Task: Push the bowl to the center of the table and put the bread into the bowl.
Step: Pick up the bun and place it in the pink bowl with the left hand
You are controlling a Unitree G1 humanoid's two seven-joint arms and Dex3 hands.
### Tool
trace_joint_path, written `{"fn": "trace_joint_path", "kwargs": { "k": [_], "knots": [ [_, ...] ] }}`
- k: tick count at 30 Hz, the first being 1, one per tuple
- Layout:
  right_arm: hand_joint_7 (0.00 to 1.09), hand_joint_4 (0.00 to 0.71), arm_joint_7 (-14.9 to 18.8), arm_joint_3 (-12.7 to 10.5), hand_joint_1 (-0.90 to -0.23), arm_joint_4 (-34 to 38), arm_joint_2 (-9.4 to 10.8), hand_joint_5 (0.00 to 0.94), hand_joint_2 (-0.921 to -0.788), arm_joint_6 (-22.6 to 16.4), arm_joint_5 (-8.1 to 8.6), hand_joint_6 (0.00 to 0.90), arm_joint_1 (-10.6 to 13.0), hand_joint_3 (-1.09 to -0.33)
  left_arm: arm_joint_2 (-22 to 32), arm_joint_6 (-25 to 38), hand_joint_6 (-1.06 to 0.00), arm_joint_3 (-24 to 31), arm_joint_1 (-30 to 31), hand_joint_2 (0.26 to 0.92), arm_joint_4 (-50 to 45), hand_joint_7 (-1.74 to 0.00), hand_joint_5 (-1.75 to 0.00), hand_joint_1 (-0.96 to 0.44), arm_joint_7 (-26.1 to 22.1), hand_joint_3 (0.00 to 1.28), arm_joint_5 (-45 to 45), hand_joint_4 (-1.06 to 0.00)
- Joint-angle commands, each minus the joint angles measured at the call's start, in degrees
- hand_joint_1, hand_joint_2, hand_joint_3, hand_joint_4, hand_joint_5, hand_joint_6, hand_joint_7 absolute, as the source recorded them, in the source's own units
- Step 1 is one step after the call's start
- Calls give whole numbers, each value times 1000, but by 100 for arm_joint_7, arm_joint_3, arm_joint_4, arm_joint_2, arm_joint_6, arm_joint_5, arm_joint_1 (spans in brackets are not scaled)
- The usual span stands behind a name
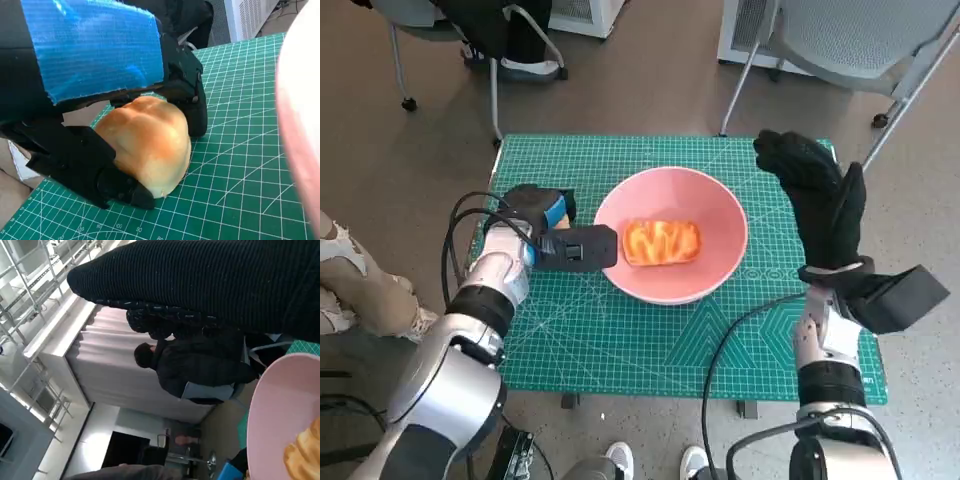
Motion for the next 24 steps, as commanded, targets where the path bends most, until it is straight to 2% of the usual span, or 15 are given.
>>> {"fn": "trace_joint_path", "kwargs": {
  "k": [1, 6, 11, 17, 20, 24],
  "knots": [
    [471, 168, 59, 10, -686, 95, 22, 0, -921, 31, 16, 40, 60, -781, 133, -91, -642, 87, -8, 637, -126, -1143, -1685, 2, 26, 700, -81, -427],
    [470, 165, 68, 11, -688, 91, 23, 0, -921, 18, 9, 38, 64, -781, 240, -203, -653, 207, -130, 662, -371, -1121, -1631, 2, 54, 639, -170, -450],
    [471, 164, 87, 0, -693, 130, 13, 0, -921, 20, 15, 38, 48, -780, 412, -254, -683, 388, -190, 786, -879, -1013, -1415, 2, 71, 337, -286, -605],
    [471, 163, 66, 13, -696, 145, 17, 0, -921, 8, -5, 38, 31, -780, 780, -178, -702, 817, 129, 817, -2371, -979, -1277, 1, -41, 225, -489, -715],
    [472, 163, 66, 16, -696, 165, 20, 0, -921, 3, -10, 37, 14, -780, 959, -72, -708, 1083, 406, 819, -3323, -966, -1260, 2, -140, 213, -605, -732],
    [474, 163, 60, 21, -687, 200, 31, 0, -921, -13, -22, 36, -10, -782, 1097, 33, -714, 1361, 711, 866, -4264, -961, -1211, 2, -258, 109, -689, -759]
  ]
}}
